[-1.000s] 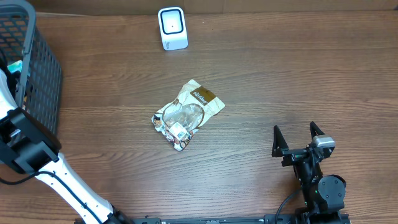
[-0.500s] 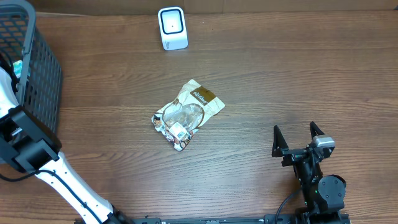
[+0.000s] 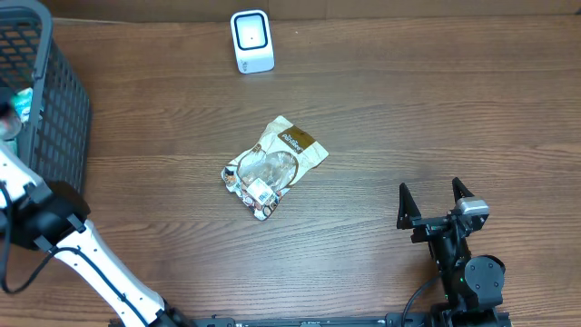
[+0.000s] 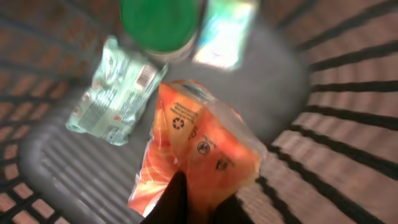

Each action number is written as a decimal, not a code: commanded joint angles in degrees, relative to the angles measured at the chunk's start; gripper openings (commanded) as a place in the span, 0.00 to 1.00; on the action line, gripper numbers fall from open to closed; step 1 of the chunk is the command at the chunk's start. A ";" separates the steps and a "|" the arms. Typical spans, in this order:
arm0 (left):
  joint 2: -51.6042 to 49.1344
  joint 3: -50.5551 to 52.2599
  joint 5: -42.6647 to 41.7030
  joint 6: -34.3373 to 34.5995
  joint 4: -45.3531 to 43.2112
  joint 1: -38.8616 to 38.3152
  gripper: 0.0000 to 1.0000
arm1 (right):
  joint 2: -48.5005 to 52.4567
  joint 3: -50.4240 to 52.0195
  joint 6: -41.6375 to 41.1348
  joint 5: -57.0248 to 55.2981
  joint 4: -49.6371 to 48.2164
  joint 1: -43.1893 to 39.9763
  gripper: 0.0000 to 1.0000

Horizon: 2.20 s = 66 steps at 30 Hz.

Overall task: Scan the item barcode
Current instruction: 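Carry the orange packet out and drop it beside the brown bag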

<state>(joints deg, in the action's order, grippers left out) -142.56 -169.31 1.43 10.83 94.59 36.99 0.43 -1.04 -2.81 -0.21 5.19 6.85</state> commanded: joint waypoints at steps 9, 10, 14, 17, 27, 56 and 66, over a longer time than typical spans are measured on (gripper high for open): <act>21.73 -10.32 -25.92 0.61 2.23 -4.72 0.04 | -0.26 0.57 -0.20 0.26 -0.35 0.20 1.00; 23.23 -9.68 -25.90 -0.79 2.23 -6.71 0.04 | -0.26 0.57 -0.20 0.26 -0.35 0.20 1.00; 28.44 -1.38 -23.67 -1.73 2.23 -16.17 0.04 | -0.26 0.57 -0.20 0.26 -0.35 0.20 1.00; 31.98 11.34 -18.01 -1.55 2.23 -25.51 0.04 | -0.24 0.57 -0.20 0.26 -0.35 0.20 1.00; 29.88 51.54 -6.51 4.00 -6.38 -45.70 0.04 | -0.24 0.57 -0.20 0.26 -0.35 0.20 1.00; 32.98 45.72 -0.74 10.29 -12.00 -41.72 0.73 | -0.26 0.57 -0.20 0.26 -0.35 0.20 1.00; 36.24 25.66 8.22 8.44 -1.64 -17.49 0.81 | -0.26 0.57 -0.20 0.26 -0.35 0.20 1.00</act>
<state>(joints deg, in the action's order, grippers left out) -106.15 -142.96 5.87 20.45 91.74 13.50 0.43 -1.04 -2.81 -0.21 5.13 6.83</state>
